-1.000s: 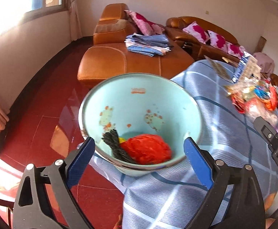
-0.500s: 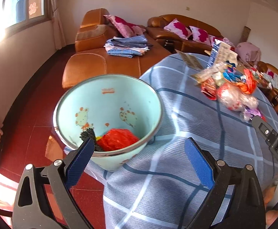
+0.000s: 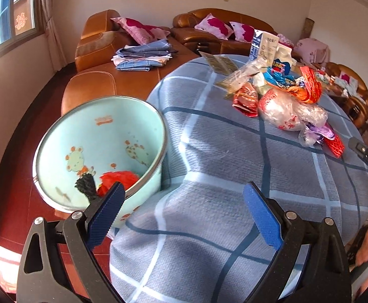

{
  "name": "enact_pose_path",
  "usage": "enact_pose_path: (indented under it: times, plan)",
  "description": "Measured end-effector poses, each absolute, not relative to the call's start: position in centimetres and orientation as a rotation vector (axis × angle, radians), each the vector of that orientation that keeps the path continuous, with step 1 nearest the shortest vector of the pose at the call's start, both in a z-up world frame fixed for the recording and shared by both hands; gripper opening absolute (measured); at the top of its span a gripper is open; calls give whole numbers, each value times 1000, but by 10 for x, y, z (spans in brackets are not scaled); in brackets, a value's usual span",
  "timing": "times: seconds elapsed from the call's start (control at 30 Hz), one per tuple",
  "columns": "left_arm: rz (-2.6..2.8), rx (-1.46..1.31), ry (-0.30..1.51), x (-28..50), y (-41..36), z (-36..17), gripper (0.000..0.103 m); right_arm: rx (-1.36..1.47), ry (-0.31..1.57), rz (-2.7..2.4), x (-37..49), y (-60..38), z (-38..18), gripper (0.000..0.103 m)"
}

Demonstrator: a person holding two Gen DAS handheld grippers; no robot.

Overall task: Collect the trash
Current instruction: 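Reach to the red mesh net bag and grasp it with the right tool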

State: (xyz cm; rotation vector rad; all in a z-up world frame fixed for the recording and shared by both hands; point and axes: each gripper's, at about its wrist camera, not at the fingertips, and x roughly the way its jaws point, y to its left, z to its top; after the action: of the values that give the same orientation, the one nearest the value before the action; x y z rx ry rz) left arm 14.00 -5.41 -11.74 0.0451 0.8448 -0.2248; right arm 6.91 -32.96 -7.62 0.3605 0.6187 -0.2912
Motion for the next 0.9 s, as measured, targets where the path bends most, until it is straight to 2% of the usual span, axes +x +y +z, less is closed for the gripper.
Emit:
enact_pose_path:
  times: [0.2,0.37,0.47,0.5,0.53,0.77,0.9]
  plan:
    - [-227,64,836,156,-66,-114,92,288,692,-289,108,-358,-77,50]
    - [-210,80,824,178,-74,-107,93,259,845,-208,148,-362,-101,49]
    - [-215,102,804,196,-81,-100,93,280,881,-191,156,-365,-112,39]
    - [-214,113,795,201,-83,-98,93,297,874,-184,155,-367,-111,27]
    - [-212,127,784,207,-86,-97,93,306,875,-180,154,-369,-111,21]
    - [-303,170,763,246,-109,-97,93,359,766,-218,120,-385,-88,19]
    - [-377,288,703,266,-139,-100,93,396,725,-228,107,-393,-77,19]
